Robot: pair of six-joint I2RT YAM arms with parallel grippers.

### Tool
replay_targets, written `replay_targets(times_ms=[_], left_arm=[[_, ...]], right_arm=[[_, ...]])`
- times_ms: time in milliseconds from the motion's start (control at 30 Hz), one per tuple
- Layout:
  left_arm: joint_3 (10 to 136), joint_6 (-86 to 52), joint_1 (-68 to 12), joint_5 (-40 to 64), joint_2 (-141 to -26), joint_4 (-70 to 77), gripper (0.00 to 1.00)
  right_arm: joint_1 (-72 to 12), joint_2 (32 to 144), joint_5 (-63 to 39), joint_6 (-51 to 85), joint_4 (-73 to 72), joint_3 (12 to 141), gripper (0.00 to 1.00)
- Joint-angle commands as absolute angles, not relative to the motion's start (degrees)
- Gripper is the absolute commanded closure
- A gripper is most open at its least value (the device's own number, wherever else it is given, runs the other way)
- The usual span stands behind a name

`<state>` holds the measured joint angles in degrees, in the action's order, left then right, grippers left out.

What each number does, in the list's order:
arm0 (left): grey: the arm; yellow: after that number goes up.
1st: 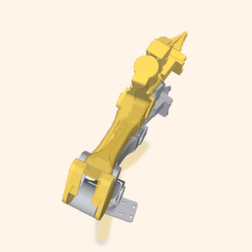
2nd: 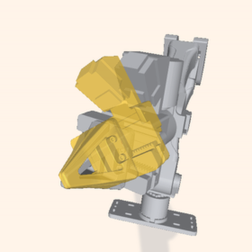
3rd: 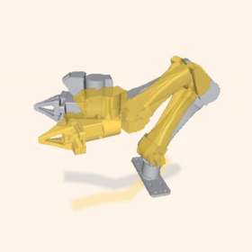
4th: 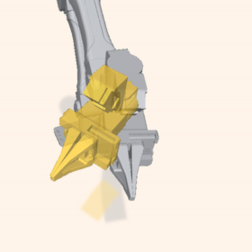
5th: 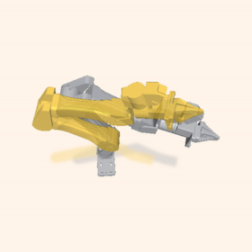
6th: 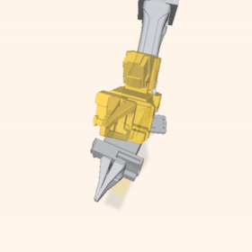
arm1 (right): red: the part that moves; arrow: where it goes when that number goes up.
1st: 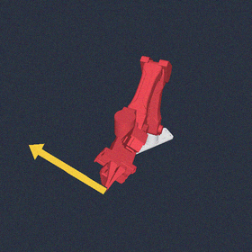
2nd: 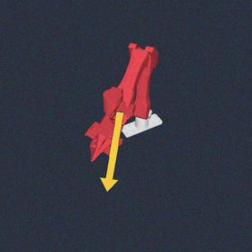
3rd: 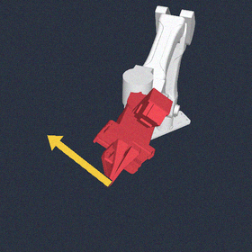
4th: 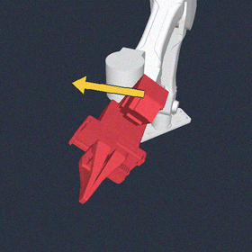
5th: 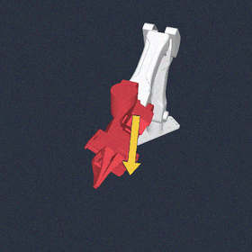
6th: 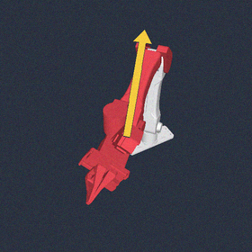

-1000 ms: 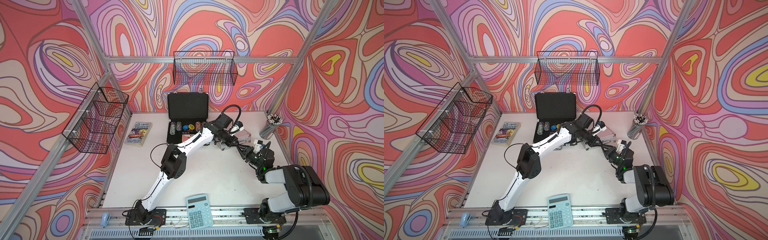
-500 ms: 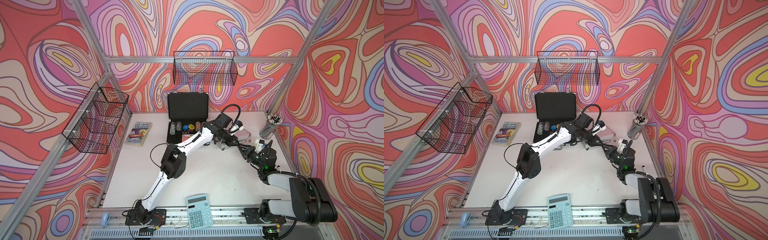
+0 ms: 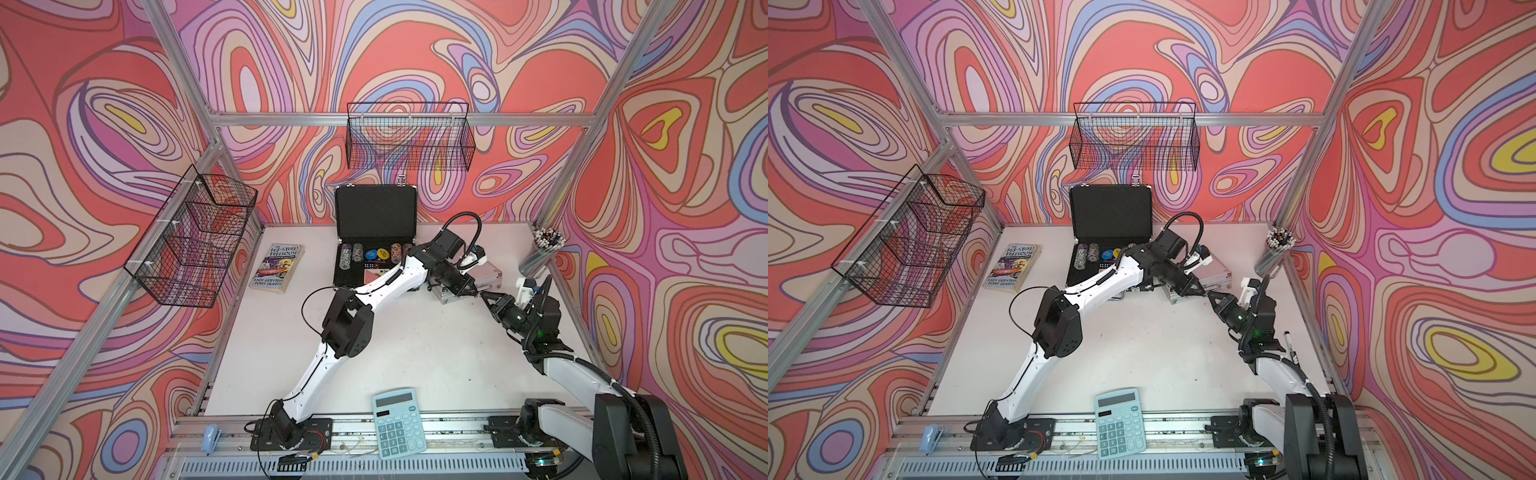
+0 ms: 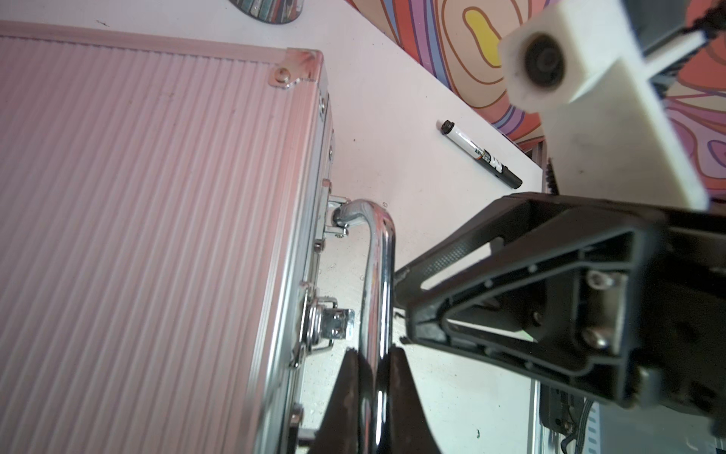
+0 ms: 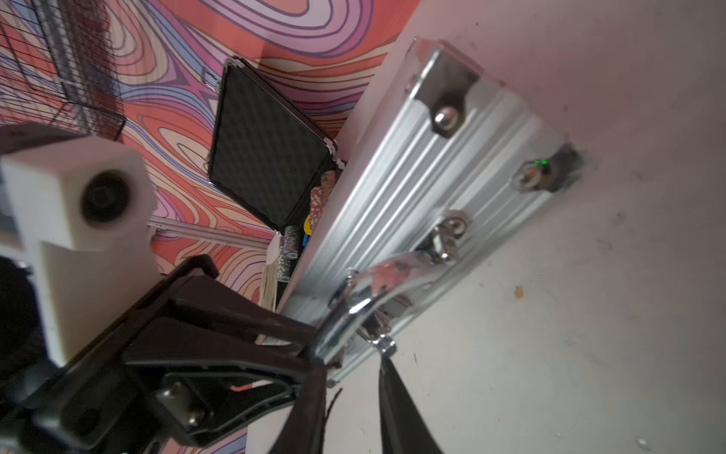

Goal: Open the poker set cases
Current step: Open the fastener on the poker set case.

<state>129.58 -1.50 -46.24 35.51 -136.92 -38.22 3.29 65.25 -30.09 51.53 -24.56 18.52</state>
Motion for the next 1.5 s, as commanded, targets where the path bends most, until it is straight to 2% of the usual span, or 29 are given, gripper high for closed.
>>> replay_targets(times_ms=[0, 133, 467, 867, 1267, 1400, 1467], left_arm=[[130.3, -3.0, -45.3, 35.1, -134.1, -39.1, 1.00], [130.3, -3.1, -45.3, 35.0, -133.9, -39.4, 1.00], [130.4, -3.6, -45.3, 34.8, -134.1, -38.9, 1.00], [130.5, -2.9, -45.3, 34.7, -135.2, -39.5, 1.00], [130.6, -2.5, -45.3, 34.6, -135.8, -39.5, 1.00], [129.9, -1.5, -45.3, 33.3, -135.8, -40.4, 1.00], [128.8, -1.1, -45.3, 32.6, -135.9, -40.6, 1.00]], right_arm=[[3.7, 68.6, -28.7, 47.7, -19.9, 18.4, 0.76], [3.7, 73.7, -28.0, 46.6, -20.3, 19.3, 0.77], [2.9, 79.9, -30.7, 53.9, -32.7, 22.5, 0.79], [2.0, 76.2, -34.3, 63.4, -37.7, 22.0, 0.79], [2.0, 75.0, -35.0, 63.8, -34.6, 20.7, 0.80], [2.8, 74.2, -33.1, 55.5, -22.3, 22.9, 0.79], [5.1, 73.3, -30.9, 51.7, -14.1, 24.2, 0.73]])
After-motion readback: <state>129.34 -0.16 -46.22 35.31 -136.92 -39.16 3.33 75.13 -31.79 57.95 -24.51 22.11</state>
